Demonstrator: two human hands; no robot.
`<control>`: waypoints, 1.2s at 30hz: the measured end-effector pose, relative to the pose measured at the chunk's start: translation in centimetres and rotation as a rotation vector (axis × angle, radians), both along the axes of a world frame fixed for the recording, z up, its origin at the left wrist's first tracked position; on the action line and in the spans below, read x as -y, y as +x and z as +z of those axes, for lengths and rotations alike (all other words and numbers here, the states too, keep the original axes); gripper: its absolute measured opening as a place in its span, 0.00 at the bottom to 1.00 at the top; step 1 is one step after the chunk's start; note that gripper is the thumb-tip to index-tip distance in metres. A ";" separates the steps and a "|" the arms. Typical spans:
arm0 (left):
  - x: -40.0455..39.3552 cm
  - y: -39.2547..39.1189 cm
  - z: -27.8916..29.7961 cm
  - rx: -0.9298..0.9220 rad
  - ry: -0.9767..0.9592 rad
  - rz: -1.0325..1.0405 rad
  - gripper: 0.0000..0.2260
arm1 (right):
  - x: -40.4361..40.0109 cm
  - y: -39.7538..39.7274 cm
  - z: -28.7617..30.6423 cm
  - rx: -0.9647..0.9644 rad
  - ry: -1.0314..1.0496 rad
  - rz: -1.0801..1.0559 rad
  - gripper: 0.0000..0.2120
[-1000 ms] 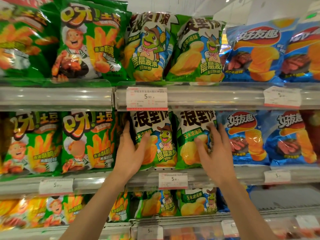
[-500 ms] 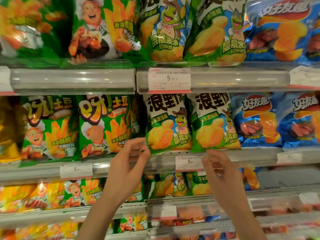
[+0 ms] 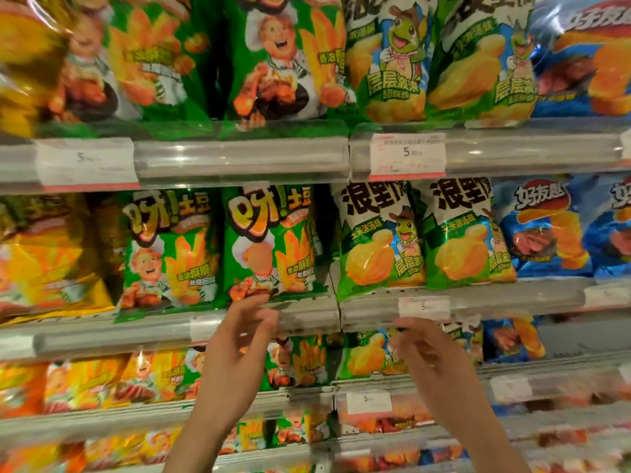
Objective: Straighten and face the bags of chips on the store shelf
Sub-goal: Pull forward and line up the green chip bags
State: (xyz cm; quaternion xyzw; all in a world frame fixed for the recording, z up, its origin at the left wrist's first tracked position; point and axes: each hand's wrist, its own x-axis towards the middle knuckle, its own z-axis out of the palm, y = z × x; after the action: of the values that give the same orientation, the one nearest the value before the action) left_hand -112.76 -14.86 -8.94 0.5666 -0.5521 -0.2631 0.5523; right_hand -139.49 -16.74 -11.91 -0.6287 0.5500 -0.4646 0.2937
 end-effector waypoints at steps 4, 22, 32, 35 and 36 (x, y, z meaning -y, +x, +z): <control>-0.7 0.2 0.5 -0.012 -0.024 0.106 0.11 | 0.6 -0.5 0.7 -0.033 -0.041 0.006 0.06; 6.1 1.4 3.8 0.343 -0.190 0.161 0.25 | 8.1 12.9 7.0 -0.113 -0.006 0.128 0.34; 6.8 1.9 4.0 0.121 -0.177 0.065 0.35 | 8.6 12.1 7.6 -0.141 0.078 0.103 0.38; 7.4 2.0 5.5 -0.012 -0.083 0.031 0.39 | 8.7 12.0 9.3 -0.052 0.113 0.124 0.40; 7.8 1.9 6.3 -0.043 -0.067 0.018 0.39 | 9.0 12.1 10.1 -0.023 0.112 0.124 0.40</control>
State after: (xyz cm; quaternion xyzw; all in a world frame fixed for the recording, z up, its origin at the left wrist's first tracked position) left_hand -110.82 -22.67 -2.67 0.5470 -0.5434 -0.2513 0.5850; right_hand -127.36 -25.70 -1.81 -0.6495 0.5385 -0.4067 0.3505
